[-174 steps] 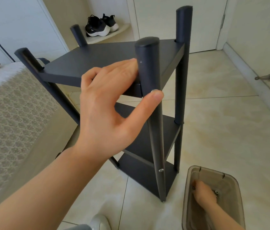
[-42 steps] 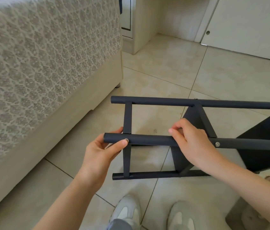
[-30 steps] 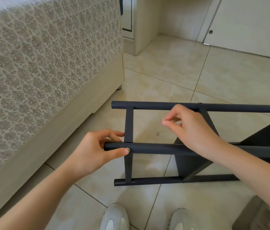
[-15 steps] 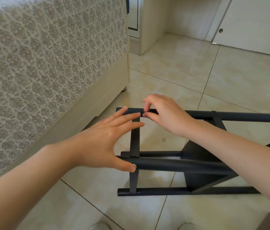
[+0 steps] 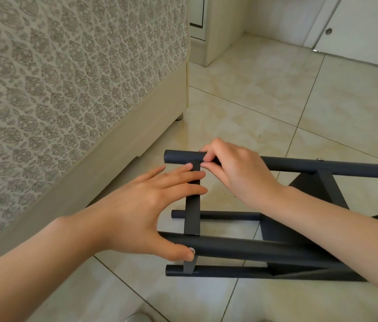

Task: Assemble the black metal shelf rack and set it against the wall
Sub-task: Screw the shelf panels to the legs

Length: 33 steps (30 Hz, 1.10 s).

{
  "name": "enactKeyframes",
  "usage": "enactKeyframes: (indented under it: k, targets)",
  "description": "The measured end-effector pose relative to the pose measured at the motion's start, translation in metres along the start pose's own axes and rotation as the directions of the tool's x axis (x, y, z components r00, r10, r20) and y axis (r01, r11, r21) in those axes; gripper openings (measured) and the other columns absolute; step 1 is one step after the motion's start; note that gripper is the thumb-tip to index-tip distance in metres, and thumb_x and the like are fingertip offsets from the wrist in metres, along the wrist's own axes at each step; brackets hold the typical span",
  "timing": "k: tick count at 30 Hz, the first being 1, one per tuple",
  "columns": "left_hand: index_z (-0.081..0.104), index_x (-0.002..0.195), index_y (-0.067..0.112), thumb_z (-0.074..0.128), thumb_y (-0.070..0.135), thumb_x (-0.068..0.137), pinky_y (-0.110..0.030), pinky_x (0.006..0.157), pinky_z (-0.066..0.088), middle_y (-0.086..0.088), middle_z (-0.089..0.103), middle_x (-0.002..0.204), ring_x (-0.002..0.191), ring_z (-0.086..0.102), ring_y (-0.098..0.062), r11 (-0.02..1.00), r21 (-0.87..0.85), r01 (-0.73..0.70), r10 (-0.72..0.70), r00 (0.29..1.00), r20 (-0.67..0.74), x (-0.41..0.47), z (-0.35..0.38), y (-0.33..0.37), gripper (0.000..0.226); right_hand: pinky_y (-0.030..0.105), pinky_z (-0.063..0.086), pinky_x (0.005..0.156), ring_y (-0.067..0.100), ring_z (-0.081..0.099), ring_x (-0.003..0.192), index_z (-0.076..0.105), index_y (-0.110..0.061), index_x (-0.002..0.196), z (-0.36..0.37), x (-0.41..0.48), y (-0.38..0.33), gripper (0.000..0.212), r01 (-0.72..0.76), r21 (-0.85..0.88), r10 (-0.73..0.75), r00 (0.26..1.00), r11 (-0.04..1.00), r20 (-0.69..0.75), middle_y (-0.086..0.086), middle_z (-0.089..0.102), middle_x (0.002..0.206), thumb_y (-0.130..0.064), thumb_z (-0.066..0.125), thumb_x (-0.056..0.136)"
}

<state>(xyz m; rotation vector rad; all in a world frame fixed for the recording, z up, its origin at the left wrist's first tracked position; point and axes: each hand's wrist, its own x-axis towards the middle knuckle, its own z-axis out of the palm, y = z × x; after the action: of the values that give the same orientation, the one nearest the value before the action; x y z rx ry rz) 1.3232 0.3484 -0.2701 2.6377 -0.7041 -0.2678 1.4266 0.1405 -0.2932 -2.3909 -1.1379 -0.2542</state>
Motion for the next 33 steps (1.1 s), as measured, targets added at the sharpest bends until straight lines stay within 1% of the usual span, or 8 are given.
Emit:
enactKeyframes:
  k: [4,12,15,18,21,27,31,33]
  targets:
    - [0.032,0.153,0.040,0.061,0.083,0.070,-0.041,0.125,0.006,0.028,0.008,0.164,0.151,-0.003,0.005,1.000,-0.014,0.005,-0.006,1.000,-0.020,-0.009,0.006,0.002,0.098,0.044,0.052,0.059,0.029,0.065,0.069,0.060,-0.001,0.095,0.002,-0.006,-0.005,0.020,0.050,-0.017,-0.051,0.997,0.999,-0.065,0.010,0.071,0.089,-0.020,0.059,0.097]
    - [0.042,0.148,0.035,0.062,0.082,0.071,-0.049,0.124,0.013,0.019,0.019,0.165,0.154,0.006,-0.002,1.000,0.031,-0.002,0.005,0.997,-0.072,-0.021,0.016,0.007,0.092,0.046,0.053,0.063,0.028,0.068,0.074,0.062,0.001,0.094,0.005,-0.014,-0.014,0.020,0.052,0.009,-0.051,0.994,0.999,-0.094,0.008,0.073,0.092,-0.019,0.060,0.096]
    - [0.044,0.146,0.033,0.061,0.082,0.070,-0.050,0.123,0.015,0.017,0.022,0.164,0.154,0.008,-0.005,0.998,0.056,-0.009,0.013,0.997,-0.082,-0.022,0.017,0.008,0.092,0.047,0.052,0.079,0.023,0.067,0.097,0.063,0.000,0.092,0.004,-0.016,-0.018,0.012,0.026,0.088,-0.016,0.993,0.996,-0.114,0.007,0.072,0.103,-0.011,0.068,0.091]
    - [0.043,0.144,0.033,0.060,0.083,0.070,-0.050,0.122,0.019,0.016,0.023,0.164,0.154,0.010,-0.007,0.998,0.067,-0.018,0.024,0.996,-0.087,-0.024,0.020,0.009,0.091,0.038,0.044,0.098,0.018,0.055,0.121,0.063,-0.001,0.092,-0.006,-0.022,-0.018,0.011,0.046,0.223,-0.023,0.994,0.974,-0.107,0.005,0.066,0.118,-0.011,0.069,0.090]
    - [0.041,0.144,0.034,0.060,0.083,0.071,-0.050,0.120,0.023,0.016,0.021,0.164,0.155,0.010,-0.009,0.997,0.067,-0.028,0.035,0.995,-0.097,-0.026,0.023,0.010,0.090,0.032,0.047,0.087,0.019,0.060,0.100,0.066,-0.003,0.089,-0.015,-0.034,-0.016,0.011,0.086,0.291,-0.046,0.989,0.953,-0.143,0.004,0.066,0.101,-0.014,0.070,0.089]
    - [0.041,0.144,0.034,0.065,0.078,0.069,-0.053,0.117,0.026,0.014,0.023,0.163,0.155,0.010,-0.013,1.000,0.001,-0.025,0.025,0.994,-0.106,-0.032,0.031,0.014,0.090,0.024,0.047,0.071,0.007,0.058,0.075,0.068,-0.010,0.085,-0.007,-0.049,-0.027,0.010,-0.008,0.421,-0.077,0.980,0.907,0.183,-0.007,0.065,0.078,-0.016,0.076,0.084]
    - [0.042,0.141,0.033,0.067,0.072,0.067,-0.056,0.117,0.026,0.014,0.023,0.164,0.155,0.011,-0.013,0.999,-0.031,-0.008,0.005,0.994,-0.112,-0.036,0.034,0.016,0.088,0.027,0.054,0.074,0.006,0.067,0.077,0.072,-0.013,0.087,0.000,-0.051,-0.028,0.009,-0.290,0.530,0.072,0.916,0.797,0.394,-0.009,0.071,0.078,-0.016,0.079,0.080]
    - [0.042,0.141,0.032,0.068,0.070,0.067,-0.055,0.117,0.026,0.013,0.023,0.164,0.155,0.011,-0.014,0.999,-0.044,-0.009,0.004,0.994,-0.114,-0.037,0.037,0.017,0.087,0.026,0.057,0.079,0.008,0.072,0.079,0.075,-0.011,0.091,0.003,-0.050,-0.026,0.010,-0.462,0.569,0.127,0.839,0.681,0.529,-0.002,0.075,0.082,-0.010,0.077,0.081]
